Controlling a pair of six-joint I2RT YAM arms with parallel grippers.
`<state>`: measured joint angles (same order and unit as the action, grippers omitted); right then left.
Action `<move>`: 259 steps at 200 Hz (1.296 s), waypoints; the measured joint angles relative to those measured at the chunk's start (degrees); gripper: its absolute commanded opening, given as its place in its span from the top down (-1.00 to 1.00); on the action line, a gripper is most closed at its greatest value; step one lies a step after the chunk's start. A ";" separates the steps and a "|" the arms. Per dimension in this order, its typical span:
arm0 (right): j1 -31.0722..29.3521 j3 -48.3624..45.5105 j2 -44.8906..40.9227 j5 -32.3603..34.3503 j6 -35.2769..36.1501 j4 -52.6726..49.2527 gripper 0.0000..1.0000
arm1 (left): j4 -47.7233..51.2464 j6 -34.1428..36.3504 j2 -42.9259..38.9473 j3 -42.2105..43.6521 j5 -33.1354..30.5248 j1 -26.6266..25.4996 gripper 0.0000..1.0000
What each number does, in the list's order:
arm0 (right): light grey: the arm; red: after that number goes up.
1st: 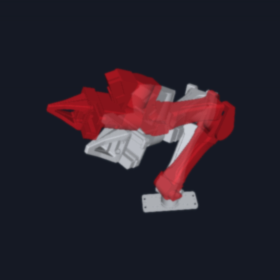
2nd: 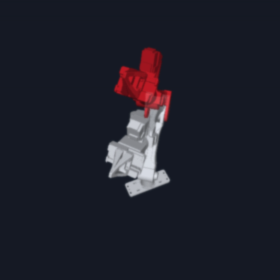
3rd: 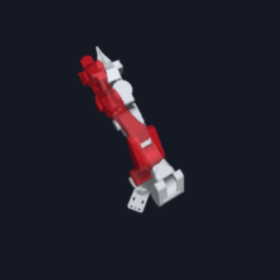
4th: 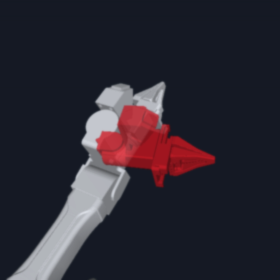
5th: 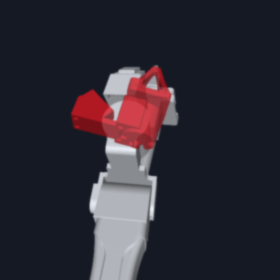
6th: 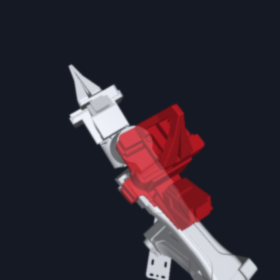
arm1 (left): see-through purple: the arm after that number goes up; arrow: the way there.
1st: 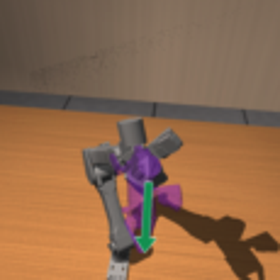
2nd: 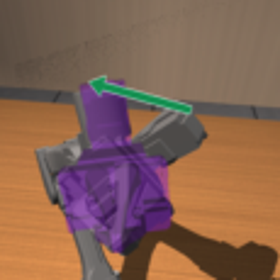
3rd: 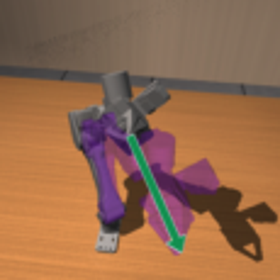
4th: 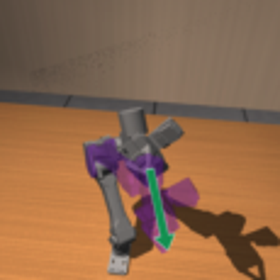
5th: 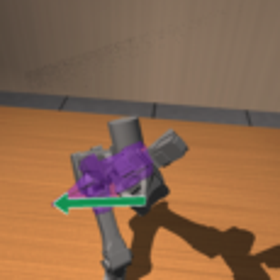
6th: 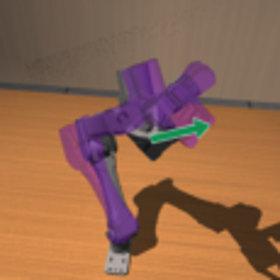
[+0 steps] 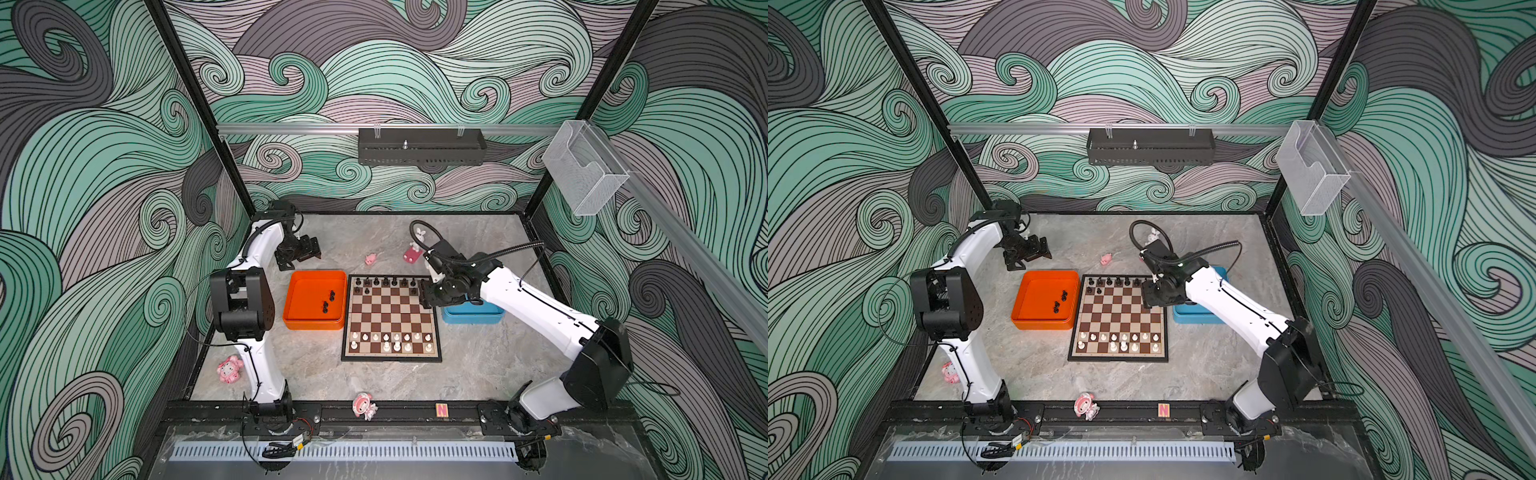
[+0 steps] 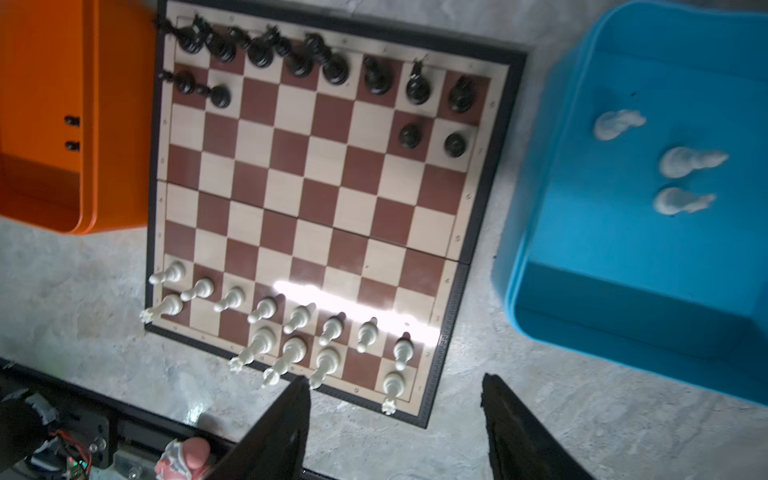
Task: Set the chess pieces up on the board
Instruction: 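Return the right gripper over the blue tray while the left moves over the orange tray, then lower the left gripper into the orange tray and grasp a black pawn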
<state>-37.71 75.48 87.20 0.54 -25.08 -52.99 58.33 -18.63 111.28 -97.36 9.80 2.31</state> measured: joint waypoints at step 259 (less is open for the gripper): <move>23.21 -4.07 -0.26 -7.10 5.03 9.46 -0.98 | 0.44 2.51 -4.31 18.12 -8.13 -11.80 0.02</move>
<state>-14.50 71.42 86.94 -6.57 -20.05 -43.53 58.76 -16.12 106.98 -79.24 1.67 -9.50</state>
